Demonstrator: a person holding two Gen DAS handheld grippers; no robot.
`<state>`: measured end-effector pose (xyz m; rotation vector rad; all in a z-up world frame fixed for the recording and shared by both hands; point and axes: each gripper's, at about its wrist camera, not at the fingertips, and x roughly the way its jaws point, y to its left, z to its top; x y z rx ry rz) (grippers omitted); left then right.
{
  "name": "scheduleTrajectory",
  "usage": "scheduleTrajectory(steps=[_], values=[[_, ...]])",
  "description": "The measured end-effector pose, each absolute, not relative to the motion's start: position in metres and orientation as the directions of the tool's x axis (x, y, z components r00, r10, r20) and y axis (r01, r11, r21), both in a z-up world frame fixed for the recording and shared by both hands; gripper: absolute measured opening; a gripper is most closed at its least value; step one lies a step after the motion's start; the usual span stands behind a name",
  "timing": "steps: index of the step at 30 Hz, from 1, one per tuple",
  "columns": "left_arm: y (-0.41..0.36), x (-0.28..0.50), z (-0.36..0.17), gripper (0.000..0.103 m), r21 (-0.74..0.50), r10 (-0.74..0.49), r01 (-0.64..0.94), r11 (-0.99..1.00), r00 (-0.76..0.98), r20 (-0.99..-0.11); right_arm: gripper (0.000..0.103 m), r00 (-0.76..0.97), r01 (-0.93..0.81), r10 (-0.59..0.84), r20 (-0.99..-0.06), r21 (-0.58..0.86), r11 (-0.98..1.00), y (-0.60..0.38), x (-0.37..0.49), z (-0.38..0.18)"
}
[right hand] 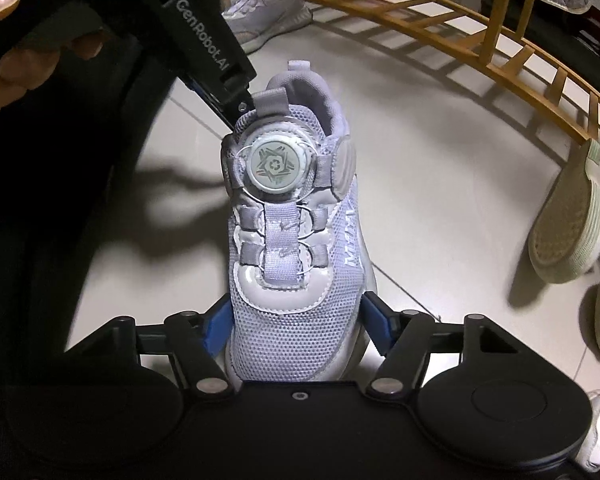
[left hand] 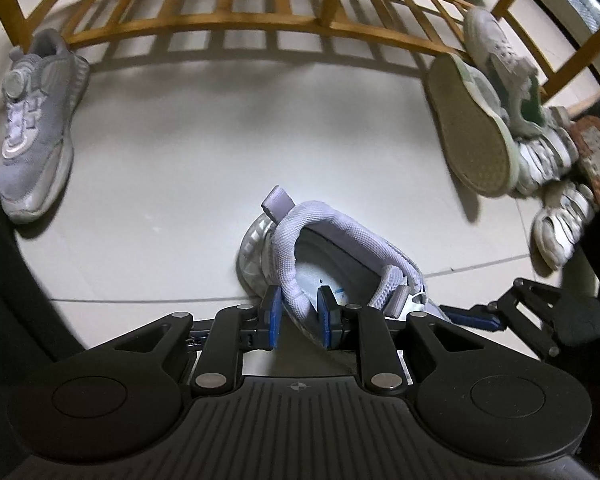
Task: Organize scattered shoes
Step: 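Lift the grey sneaker off the floor by its heel with the left gripper, then hold the grey sneaker hanging by its heel in the left gripper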
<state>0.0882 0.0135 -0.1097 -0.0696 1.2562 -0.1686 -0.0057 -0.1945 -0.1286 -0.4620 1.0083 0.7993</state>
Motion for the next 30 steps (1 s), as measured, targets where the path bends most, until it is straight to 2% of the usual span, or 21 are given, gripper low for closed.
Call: scheduleTrajectory(steps=[4,6,10,13,15,23,27,30], values=[[0.012,0.083,-0.109,0.024,-0.153,-0.173,0.091,0.984,0.295,-0.94,0.075,0.306,-0.796,0.356,-0.883,-0.033,0.604,-0.192,-0.012,-0.127],[0.012,0.082,-0.107,0.032,-0.155,-0.175,0.09,0.984,0.299,-0.938,0.078,0.316,-0.801,0.356,-0.879,-0.047,0.596,-0.19,-0.013,-0.125],[0.015,0.08,-0.103,0.039,-0.157,-0.176,0.088,0.984,0.304,-0.936,0.08,0.326,-0.801,0.361,-0.874,-0.052,0.597,-0.188,-0.011,-0.123],[0.019,0.078,-0.099,0.049,-0.149,-0.167,0.081,0.986,0.316,-0.934,0.08,0.324,-0.794,0.365,-0.873,-0.041,0.607,-0.187,-0.007,-0.122],[0.023,0.078,-0.097,0.051,-0.156,-0.172,0.075,0.985,0.324,-0.93,0.08,0.322,-0.789,0.367,-0.872,-0.034,0.613,-0.186,-0.004,-0.122],[0.025,0.082,-0.089,0.055,-0.164,-0.184,0.086,0.983,0.347,-0.919,0.061,0.317,-0.773,0.374,-0.872,-0.009,0.634,-0.184,0.005,-0.12],[0.023,0.084,-0.089,0.056,-0.159,-0.184,0.1,0.982,0.349,-0.919,0.059,0.312,-0.773,0.374,-0.873,-0.005,0.635,-0.184,0.006,-0.12],[0.024,0.085,-0.089,0.059,-0.157,-0.186,0.109,0.982,0.349,-0.918,0.062,0.315,-0.775,0.382,-0.869,-0.003,0.632,-0.185,0.006,-0.12]])
